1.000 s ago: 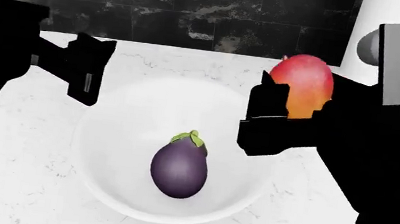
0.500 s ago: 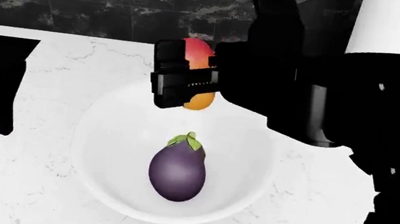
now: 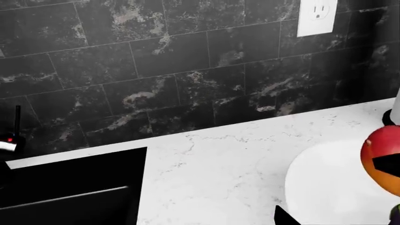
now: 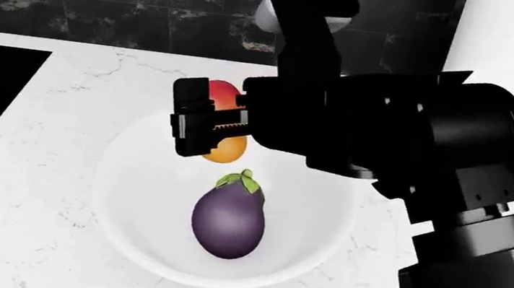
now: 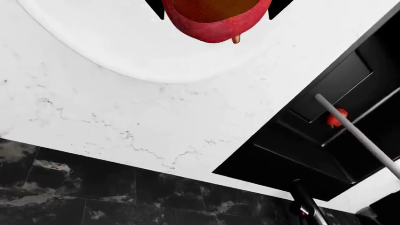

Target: Pick the eggplants and mangos from the sink and place them in one bowl. Place the bell pepper in the other bowl. Then turn off the sink faucet.

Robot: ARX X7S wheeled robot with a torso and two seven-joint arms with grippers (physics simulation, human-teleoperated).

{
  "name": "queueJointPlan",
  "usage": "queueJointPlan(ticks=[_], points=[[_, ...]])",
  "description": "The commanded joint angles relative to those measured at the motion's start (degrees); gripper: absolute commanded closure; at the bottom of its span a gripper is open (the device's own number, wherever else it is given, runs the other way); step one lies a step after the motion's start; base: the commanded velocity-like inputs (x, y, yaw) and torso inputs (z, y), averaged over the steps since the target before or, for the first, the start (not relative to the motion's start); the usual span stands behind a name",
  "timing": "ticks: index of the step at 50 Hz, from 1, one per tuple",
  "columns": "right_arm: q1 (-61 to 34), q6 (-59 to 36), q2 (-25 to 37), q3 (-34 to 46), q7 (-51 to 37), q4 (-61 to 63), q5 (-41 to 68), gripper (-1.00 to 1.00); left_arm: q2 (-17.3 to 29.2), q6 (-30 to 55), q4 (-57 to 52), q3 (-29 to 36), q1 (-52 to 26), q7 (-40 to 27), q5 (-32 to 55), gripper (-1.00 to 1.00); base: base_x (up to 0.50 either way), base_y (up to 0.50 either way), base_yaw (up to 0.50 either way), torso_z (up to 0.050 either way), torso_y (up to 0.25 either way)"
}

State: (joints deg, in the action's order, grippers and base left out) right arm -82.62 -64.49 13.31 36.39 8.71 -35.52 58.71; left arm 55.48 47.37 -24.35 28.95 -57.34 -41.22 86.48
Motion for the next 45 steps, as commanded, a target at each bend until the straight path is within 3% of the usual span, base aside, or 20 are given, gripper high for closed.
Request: queueJointPlan(ticks=[1,21,22,39,45], points=[[0.98,4.37,-1.72,2.46,4.77,-4.49,-2.84,1.00,0.36,-0.60,-0.31,0.05,0.95,0.59,-0.94,-1.00,0.00,0.00,0.00,0.000,0.000],[1.92,5.51,-2.07,3.71,5.07,-4.94,-3.62,1.00,0.36,-1.09,-0.17,0.32,1.81,0.94,-2.03,-1.00,0.00,0.00,0.00,0.000,0.000],[1.95,5.36,-1.98,3.59,4.89,-4.73,-3.46,-1.00,0.17,-1.06,-0.25,0.37,1.79,0.68,-1.94,-1.00,0.00,0.00,0.00,0.000,0.000],[1.20,2.08,0.37,0.19,-1.63,4.59,0.09,-1.00,-1.11,-0.05,-0.38,0.97,0.21,-0.32,-1.64,-1.00,0.00,0.00,0.00,0.000,0.000],[1.94,1.14,3.28,-3.20,-7.88,12.53,2.14,-1.00,-1.48,0.66,-0.15,1.14,-1.05,-0.18,-1.41,-1.00,0.00,0.00,0.00,0.000,0.000]])
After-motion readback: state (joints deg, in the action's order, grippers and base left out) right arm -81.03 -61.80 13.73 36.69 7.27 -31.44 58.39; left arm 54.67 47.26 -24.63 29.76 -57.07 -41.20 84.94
